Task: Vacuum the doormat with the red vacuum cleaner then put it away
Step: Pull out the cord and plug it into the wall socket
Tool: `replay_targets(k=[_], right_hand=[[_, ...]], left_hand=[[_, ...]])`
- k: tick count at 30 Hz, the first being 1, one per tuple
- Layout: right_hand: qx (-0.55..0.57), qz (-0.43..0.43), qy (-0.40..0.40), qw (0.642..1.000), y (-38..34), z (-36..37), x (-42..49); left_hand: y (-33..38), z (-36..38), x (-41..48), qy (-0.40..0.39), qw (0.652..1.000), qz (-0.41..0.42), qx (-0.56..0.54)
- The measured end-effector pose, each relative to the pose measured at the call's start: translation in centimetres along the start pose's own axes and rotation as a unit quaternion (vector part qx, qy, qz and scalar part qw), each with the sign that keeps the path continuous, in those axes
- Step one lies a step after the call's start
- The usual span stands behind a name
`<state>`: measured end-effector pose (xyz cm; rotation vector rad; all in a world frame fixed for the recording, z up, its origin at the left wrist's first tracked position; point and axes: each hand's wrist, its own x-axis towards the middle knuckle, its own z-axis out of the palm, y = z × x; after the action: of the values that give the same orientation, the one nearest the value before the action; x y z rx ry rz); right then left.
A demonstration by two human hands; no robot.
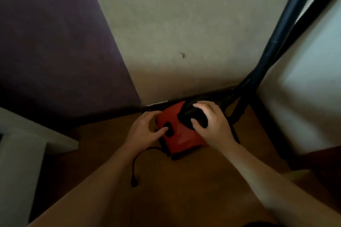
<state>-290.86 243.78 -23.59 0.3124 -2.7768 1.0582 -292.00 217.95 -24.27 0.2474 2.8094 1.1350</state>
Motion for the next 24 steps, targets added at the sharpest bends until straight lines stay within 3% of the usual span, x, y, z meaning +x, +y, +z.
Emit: replay_targets(k=[4, 10, 21, 24], right_hand=[[-0.113, -0.098, -0.069, 0.986, -0.1, 0.2, 0.5], [-0.198, -0.122, -0.153, 0.960, -3.0, -2.5, -1.3], [-0.276, -0.187, -0.189, 0.923, -3.5, -0.9, 0.2], [-0.260, -0.181, -0.165, 0.934, -2.3, 0.3, 2.1]], left_hand=[[-2.8, -0.4, -0.5, 0.013, 0.999, -0.022, -0.036], [-3.4, 0.0, -3.2, 0.006, 0.995, -0.062, -0.076], [-6.8, 5.6, -2.0, 0.055, 0.976, -0.146, -0.150], [-8.3, 6.8, -1.8, 0.045, 0.975, -0.158, -0.148]])
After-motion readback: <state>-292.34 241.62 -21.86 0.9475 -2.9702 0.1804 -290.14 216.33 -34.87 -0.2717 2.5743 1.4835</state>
